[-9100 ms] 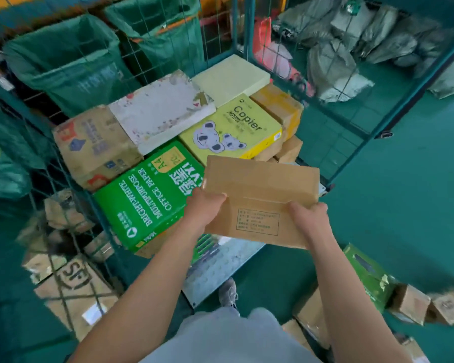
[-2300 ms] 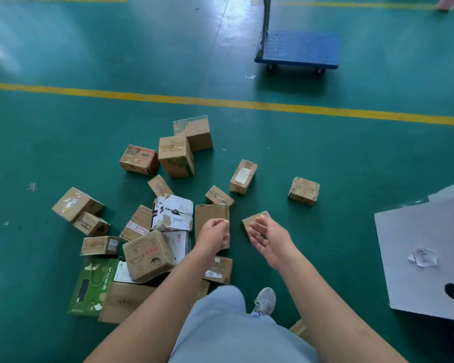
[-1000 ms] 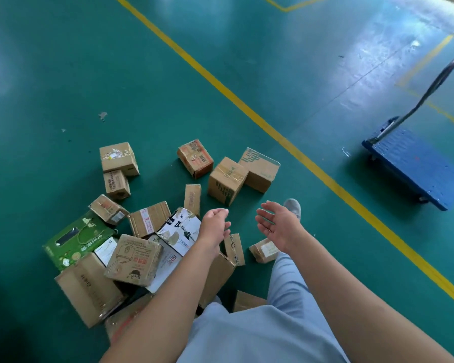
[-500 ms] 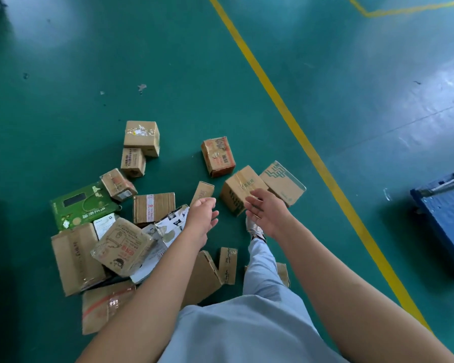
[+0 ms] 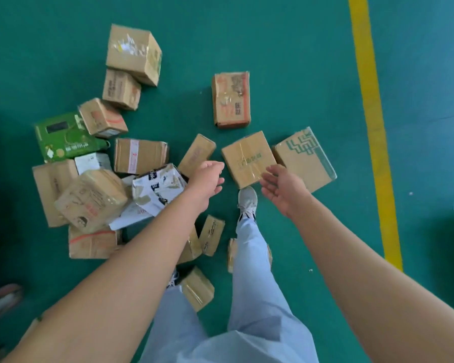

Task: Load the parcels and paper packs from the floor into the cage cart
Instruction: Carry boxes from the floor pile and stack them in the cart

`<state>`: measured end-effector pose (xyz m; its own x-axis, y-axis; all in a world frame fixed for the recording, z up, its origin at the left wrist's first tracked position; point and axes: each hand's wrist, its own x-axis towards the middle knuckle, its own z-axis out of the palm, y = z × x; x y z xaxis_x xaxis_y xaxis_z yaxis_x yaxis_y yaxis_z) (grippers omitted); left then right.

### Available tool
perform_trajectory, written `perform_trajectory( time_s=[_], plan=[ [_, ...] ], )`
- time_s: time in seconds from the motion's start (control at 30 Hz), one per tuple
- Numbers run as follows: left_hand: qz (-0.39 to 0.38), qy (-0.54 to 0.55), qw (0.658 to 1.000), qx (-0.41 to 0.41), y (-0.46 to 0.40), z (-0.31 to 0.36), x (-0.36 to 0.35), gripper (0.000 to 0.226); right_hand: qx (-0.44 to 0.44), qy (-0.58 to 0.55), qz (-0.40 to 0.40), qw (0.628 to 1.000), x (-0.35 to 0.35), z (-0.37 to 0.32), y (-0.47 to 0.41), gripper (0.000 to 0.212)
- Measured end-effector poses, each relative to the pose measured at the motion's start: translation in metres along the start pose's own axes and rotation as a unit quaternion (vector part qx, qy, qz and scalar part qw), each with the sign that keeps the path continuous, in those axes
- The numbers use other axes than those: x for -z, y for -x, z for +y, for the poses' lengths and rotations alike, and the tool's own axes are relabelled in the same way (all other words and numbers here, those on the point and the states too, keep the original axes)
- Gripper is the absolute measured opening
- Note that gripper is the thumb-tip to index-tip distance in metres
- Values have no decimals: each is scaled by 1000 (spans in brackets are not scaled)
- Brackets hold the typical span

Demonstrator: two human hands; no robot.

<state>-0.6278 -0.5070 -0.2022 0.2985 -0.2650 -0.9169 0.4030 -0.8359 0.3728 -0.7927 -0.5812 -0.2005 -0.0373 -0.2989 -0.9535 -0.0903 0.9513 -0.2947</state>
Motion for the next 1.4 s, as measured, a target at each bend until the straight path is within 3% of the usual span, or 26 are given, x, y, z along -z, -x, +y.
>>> perform_trajectory(
  time_s=[0.37,0.53,0.73,1.03,1.13,1.3,1.4],
  plan=[
    [26,3,991,130,-203,-31,-83,17,-21,214,35,976,12,-17,-244,13],
    [22,6,985,171,-283,-56,-102,20,12,339,33,940,3,-9,-329,40],
    [6,37,984,173,-349,-74,-113,60,58,421,42,904,-17,-1,-393,83],
    [-3,72,985,160,-353,-86,-84,61,13,461,87,883,-48,14,-374,99],
    [7,87,985,152,-331,-99,-64,69,49,469,83,878,-51,32,-338,101],
    [25,160,974,156,-268,-121,-15,80,102,395,73,910,-78,58,-265,90],
    [29,203,968,147,-216,-131,26,61,144,388,80,907,-101,71,-208,82]
  ],
)
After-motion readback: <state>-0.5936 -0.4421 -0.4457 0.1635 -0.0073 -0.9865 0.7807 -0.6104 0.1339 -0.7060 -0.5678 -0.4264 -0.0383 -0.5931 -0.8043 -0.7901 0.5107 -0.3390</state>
